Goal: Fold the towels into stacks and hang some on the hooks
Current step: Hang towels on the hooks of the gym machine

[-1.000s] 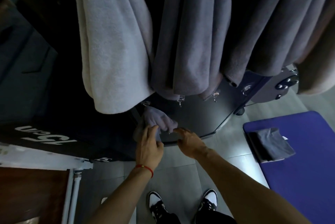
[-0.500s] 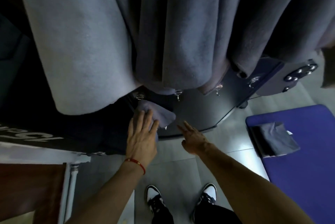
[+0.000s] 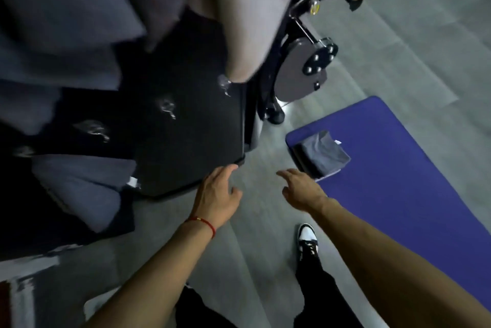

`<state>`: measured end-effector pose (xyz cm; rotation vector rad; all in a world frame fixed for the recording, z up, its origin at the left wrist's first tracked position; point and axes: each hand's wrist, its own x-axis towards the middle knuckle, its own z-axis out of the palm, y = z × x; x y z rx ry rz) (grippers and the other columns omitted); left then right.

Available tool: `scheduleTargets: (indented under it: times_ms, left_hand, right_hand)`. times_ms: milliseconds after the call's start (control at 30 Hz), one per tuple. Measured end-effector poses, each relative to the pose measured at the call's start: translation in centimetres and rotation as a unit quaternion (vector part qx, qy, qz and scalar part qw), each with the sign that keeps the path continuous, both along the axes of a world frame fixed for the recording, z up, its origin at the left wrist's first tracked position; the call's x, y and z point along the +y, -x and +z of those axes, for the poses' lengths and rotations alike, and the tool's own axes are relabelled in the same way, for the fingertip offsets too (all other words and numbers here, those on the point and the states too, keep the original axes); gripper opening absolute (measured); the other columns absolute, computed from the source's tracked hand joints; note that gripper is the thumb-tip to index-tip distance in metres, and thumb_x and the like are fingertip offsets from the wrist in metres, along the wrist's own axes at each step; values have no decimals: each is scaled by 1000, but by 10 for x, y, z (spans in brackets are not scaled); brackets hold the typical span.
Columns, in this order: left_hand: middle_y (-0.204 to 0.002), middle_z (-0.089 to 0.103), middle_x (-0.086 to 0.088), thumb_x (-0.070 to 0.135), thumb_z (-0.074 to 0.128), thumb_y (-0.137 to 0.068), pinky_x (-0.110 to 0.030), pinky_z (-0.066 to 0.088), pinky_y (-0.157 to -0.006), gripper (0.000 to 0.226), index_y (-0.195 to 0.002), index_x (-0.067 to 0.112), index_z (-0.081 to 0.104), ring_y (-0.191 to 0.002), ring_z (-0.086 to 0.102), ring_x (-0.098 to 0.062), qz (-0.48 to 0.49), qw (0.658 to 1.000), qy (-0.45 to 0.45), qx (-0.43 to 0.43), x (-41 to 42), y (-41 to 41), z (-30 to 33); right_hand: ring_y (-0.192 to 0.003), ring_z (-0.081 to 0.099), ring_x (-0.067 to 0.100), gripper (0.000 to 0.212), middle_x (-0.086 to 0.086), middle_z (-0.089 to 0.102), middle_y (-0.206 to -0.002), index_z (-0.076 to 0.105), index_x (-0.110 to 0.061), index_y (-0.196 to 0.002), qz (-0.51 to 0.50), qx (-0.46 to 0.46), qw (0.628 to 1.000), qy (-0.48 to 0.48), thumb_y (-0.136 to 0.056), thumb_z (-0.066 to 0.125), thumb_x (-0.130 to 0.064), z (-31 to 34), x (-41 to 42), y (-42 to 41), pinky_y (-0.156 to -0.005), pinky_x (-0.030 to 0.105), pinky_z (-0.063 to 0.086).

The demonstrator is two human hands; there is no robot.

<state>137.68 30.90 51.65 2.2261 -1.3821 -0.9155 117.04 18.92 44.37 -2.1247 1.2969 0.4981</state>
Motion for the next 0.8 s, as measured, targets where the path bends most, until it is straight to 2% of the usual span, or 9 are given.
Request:
scheduleTargets:
  times_ms: [167, 267, 333, 467, 600, 700, 733, 800]
  left_hand:
    - [-144, 53, -3, 13, 63, -88, -22, 26, -111, 54, -141, 19, 55, -135, 45, -22, 37, 999, -20, 32, -68, 84, -71]
    - [-143, 53, -3, 14, 62, -89, -24, 25, -112, 52, -140, 20, 55, -136, 43, -22, 47, 998, -16, 26, -107, 114, -133]
    - [-144, 52, -1, 17, 62, -90, -25, 26, -112, 51, -141, 22, 54, -135, 42, -21, 52, 998, -13, 18, -131, 126, -184]
    - [-144, 52, 4, 21, 63, -91, -24, 28, -111, 53, -142, 26, 53, -135, 42, -17, 62, 998, 14, 20, -166, 143, -308]
    - [-143, 53, 7, 24, 66, -89, -25, 33, -112, 53, -141, 26, 54, -134, 45, -16, 67, 996, 54, 19, -187, 144, -412]
    - [-144, 52, 6, 25, 66, -90, -17, 25, -108, 54, -142, 24, 54, -135, 43, -15, 50, 995, 91, -10, -203, 130, -482]
    - [-144, 52, 4, 26, 64, -89, -18, 26, -108, 53, -142, 23, 54, -134, 44, -16, 38, 993, 106, -25, -208, 124, -499]
    - [-140, 55, -2, 34, 55, -85, -29, 35, -110, 56, -139, 17, 56, -129, 48, -24, -4, 985, 154, -84, -219, 108, -528]
  right_hand:
    - [-124, 57, 38, 52, 19, 59, -136, 54, -14, -142, -43, 19, 999, -17, -91, 57, -14, -87, -78, 100, -101, 42, 48]
    - [-121, 59, 37, 46, 17, 60, -135, 57, -14, -137, -72, 25, 997, -8, -91, 55, -14, -160, -121, 138, -97, 43, 51]
    - [-120, 59, 38, 42, 16, 60, -133, 56, -12, -135, -54, 47, 997, 13, -93, 53, -13, -214, -141, 153, -95, 44, 50]
    - [-128, 53, 33, 43, 10, 55, -137, 48, -17, -140, 55, 118, 990, 62, -96, 49, -20, -339, -168, 161, -101, 46, 45]
    - [-126, 52, 35, 42, 11, 53, -141, 46, -18, -144, 49, 68, 988, 130, -102, 42, -21, -435, -216, 144, -98, 47, 42]
    - [-130, 50, 36, 50, 11, 48, -148, 44, -17, -148, 82, 2, 978, 193, -99, 46, -11, -493, -276, 123, -99, 49, 41]
    - [-134, 48, 37, 54, 12, 46, -151, 45, -17, -149, 107, -10, 973, 203, -96, 50, -7, -505, -297, 118, -102, 50, 41]
    - [-141, 43, 34, 57, 13, 41, -157, 43, -19, -152, 153, 10, 965, 213, -97, 54, -8, -522, -336, 110, -109, 51, 38]
